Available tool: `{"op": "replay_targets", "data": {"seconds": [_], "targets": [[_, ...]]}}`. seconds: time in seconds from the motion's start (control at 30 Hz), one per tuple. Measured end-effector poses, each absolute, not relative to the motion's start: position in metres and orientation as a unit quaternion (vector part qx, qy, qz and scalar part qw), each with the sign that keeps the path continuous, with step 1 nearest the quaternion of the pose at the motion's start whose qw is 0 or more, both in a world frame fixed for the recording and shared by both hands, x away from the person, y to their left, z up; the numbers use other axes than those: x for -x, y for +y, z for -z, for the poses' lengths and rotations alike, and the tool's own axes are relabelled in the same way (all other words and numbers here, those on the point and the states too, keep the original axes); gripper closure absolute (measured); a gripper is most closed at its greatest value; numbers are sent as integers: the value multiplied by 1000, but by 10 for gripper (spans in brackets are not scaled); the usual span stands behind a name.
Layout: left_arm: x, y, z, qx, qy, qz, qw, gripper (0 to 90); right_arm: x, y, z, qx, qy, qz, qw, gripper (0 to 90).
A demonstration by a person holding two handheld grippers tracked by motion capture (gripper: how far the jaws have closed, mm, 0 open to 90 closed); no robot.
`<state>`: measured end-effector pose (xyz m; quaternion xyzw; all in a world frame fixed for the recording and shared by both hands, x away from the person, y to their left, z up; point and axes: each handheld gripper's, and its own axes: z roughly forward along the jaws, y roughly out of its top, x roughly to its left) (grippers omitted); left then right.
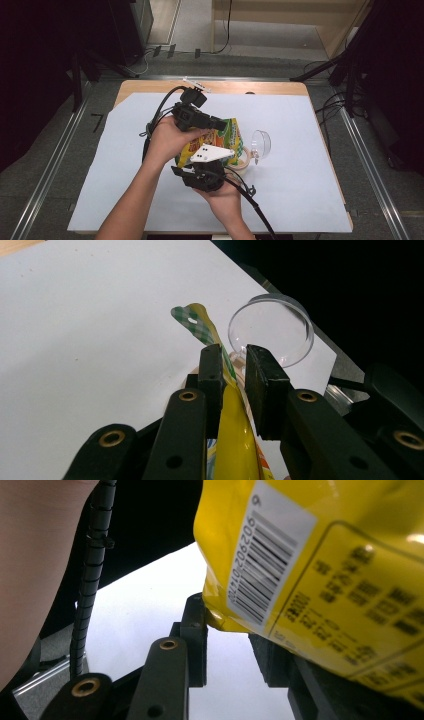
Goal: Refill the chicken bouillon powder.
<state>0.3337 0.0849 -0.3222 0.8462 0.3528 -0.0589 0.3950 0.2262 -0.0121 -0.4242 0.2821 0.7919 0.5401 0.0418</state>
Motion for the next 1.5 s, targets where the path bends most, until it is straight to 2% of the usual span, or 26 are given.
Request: {"op": "replay_targets", "data": {"seconds": [0.23,0.57,1.5], "targets": [[-330,83,320,-850,348,46,392,783,-226,-13,426,-284,788,-544,43,716],[-337,85,323,-844,357,70,393,778,-226,-13,423,-285,791,-541,41,712],[-345,84,322,-848,361,76,380,783,-231,-11,420,-294,790,-536,35,705]]}}
